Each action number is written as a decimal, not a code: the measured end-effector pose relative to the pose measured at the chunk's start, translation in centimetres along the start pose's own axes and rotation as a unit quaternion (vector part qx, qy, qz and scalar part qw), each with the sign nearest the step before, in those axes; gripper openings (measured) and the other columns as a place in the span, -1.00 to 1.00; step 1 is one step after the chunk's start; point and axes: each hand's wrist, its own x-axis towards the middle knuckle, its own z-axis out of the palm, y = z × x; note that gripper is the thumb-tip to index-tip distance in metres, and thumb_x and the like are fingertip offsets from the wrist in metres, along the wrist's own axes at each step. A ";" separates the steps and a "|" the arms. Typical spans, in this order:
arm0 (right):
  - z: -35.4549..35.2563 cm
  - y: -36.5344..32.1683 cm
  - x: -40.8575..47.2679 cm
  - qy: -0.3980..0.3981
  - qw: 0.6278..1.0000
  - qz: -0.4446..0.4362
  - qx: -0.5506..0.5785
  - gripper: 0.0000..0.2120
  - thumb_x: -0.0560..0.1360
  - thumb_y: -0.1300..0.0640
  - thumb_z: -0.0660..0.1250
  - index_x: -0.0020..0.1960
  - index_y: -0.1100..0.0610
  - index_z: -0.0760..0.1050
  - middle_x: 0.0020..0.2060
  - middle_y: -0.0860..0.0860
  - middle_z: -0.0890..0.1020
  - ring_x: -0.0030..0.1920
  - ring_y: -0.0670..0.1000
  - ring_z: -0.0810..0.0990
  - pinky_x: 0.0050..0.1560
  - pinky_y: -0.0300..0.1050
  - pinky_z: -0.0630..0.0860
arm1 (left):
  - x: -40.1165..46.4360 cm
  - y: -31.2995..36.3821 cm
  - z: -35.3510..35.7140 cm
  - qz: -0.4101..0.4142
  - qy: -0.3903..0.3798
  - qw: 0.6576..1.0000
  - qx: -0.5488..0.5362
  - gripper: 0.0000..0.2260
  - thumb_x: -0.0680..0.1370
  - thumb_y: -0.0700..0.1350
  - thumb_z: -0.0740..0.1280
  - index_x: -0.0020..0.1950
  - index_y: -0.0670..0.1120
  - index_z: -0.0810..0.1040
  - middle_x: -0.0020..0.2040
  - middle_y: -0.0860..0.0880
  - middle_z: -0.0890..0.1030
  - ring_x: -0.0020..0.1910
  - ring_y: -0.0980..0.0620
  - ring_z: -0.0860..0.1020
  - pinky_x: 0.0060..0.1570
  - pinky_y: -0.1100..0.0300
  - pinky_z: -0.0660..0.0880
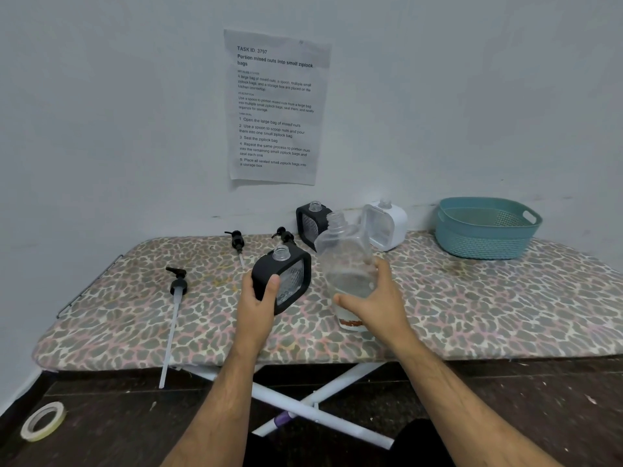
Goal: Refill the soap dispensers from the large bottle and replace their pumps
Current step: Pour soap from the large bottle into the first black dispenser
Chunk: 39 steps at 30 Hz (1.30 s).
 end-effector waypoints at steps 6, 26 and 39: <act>0.3 1.9 0.1 0.071 0.996 0.006 0.062 -0.25 0.30 0.04 0.60 0.30 -0.15 0.21 0.09 -0.23 0.51 0.11 -0.11 0.57 0.10 -0.11 0.56 | 0.0 -0.1 0.2 0.015 0.009 1.000 0.020 -0.59 0.53 0.17 0.26 0.31 0.04 0.36 0.14 0.14 0.54 0.16 0.10 0.54 0.19 0.08 0.51; -4.5 5.3 5.3 0.296 0.953 0.056 0.020 -0.17 0.28 0.02 0.64 0.37 0.16 0.25 0.29 0.09 0.46 0.26 0.07 0.46 0.29 -0.06 0.45 | 0.1 -0.5 0.6 0.029 0.021 0.997 0.070 -0.50 0.53 -0.10 0.43 0.40 -0.01 0.30 0.14 0.14 0.49 0.14 0.11 0.49 -0.02 0.40 0.38; -4.8 6.9 5.6 0.328 0.943 0.051 -0.011 -0.18 0.24 0.01 0.65 0.31 0.08 0.23 0.23 0.09 0.49 0.19 0.09 0.52 0.21 0.07 0.55 | 0.4 -0.6 0.4 0.027 0.019 0.998 0.058 -0.40 0.48 -0.04 0.49 0.44 0.01 0.30 0.21 0.10 0.50 0.17 0.09 0.50 0.11 0.20 0.42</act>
